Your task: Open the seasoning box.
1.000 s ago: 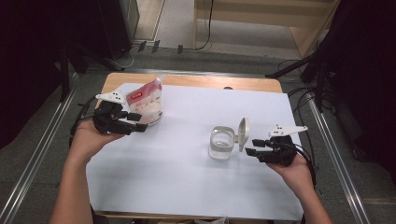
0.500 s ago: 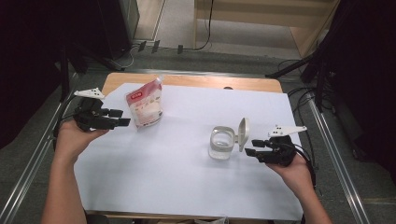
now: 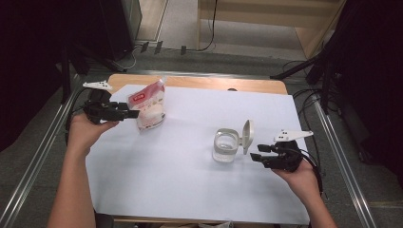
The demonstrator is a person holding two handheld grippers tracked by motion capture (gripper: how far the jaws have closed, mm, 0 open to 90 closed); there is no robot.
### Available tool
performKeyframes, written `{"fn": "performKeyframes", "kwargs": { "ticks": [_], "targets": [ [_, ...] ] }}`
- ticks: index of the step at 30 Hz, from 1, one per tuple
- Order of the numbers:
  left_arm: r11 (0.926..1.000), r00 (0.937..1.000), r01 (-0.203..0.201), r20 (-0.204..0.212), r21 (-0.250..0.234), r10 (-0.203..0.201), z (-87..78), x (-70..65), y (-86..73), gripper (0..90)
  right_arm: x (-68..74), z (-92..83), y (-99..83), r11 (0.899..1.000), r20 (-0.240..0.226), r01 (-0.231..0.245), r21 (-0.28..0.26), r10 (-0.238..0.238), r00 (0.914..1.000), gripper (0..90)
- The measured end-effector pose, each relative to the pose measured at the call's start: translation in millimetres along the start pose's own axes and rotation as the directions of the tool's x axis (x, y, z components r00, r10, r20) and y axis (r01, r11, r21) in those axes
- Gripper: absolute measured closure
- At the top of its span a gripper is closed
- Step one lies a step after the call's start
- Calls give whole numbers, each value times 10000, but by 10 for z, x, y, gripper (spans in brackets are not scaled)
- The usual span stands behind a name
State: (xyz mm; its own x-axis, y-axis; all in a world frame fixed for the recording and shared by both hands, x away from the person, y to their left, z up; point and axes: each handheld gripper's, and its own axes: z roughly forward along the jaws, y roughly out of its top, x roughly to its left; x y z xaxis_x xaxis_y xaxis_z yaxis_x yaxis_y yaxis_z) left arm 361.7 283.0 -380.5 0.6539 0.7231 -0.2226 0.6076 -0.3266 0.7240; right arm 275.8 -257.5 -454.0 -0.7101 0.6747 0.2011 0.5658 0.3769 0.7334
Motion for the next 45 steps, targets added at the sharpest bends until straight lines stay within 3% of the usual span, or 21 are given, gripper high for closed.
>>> {"fn": "performKeyframes", "kwargs": {
  "ticks": [5, 17, 27, 29, 30, 33, 36, 37, 45],
  "targets": [
    [10000, 9995, 8, -309, 9, -7, 78, 5, 60, 459, 14, -20, -20, 10000, -53, -66, 2, 66, 10000, 511],
    [9984, 9977, 535, -404, -176, -541, 263, 53, 112, 658, 187, 11, -33, 9995, -367, 308, 99, -304, 9989, 515],
    [9986, 9975, 498, -486, -189, -506, 294, 51, 96, 783, 250, 44, -19, 9985, -572, 542, 36, -539, 9969, 501],
    [9988, 9977, 448, -500, -214, -458, 298, 56, 89, 821, 266, 54, -13, 9981, -683, 608, 1, -607, 9958, 497],
    [9983, 9970, 549, -534, -207, -559, 305, 53, 92, 892, 289, 62, -6, 9978, -744, 663, -36, -663, 9950, 498],
    [9984, 9965, 559, -619, -107, -564, 304, 45, 108, 900, 316, 62, 0, 9968, -800, 795, -110, -801, 9936, 497],
    [9971, 9957, 763, -514, -67, -766, 304, 27, 135, 900, 343, 54, 10, 9963, -850, 842, -189, -855, 9927, 498],
    [9964, 9960, 847, -285, -69, -848, 296, 19, 153, 900, 349, 55, 14, 9955, -862, 910, -262, -929, 9919, 498],
    [9964, 9959, 834, 375, -120, -829, 191, -124, 281, 900, 419, 38, 42, 9940, -1028, 1044, -320, -1072, 9889, 514]
  ]
}}
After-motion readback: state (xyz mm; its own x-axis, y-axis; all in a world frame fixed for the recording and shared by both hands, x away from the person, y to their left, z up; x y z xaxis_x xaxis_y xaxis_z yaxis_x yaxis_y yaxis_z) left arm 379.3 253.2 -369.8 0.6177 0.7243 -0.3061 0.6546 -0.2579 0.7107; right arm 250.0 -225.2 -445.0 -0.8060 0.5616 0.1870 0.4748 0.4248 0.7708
